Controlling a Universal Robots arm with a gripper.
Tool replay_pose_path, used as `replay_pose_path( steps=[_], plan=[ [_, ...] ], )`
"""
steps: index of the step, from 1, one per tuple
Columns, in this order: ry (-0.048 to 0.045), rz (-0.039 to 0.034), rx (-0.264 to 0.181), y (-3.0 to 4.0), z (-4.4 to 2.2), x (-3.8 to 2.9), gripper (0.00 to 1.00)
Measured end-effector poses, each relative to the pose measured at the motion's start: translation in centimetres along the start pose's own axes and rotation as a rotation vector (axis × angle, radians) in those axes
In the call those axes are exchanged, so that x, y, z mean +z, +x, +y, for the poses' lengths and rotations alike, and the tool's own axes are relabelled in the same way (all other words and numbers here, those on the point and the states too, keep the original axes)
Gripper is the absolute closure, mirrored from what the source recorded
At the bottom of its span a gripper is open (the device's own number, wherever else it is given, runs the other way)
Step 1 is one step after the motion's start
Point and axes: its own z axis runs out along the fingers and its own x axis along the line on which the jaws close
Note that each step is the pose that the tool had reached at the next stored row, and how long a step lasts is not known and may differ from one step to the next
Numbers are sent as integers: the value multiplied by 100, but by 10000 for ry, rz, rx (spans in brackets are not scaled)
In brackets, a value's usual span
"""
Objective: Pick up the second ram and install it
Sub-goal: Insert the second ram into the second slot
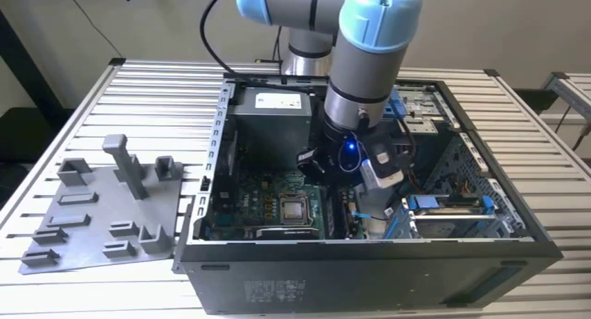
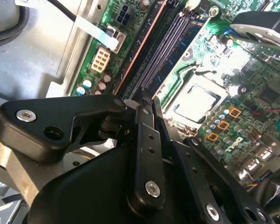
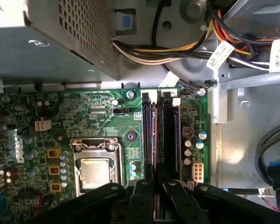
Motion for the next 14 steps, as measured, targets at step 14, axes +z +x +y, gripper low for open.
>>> replay_pose_path(
  steps=[14],
  plan=[
    [19,4,16,5,32,57,86]
  ],
)
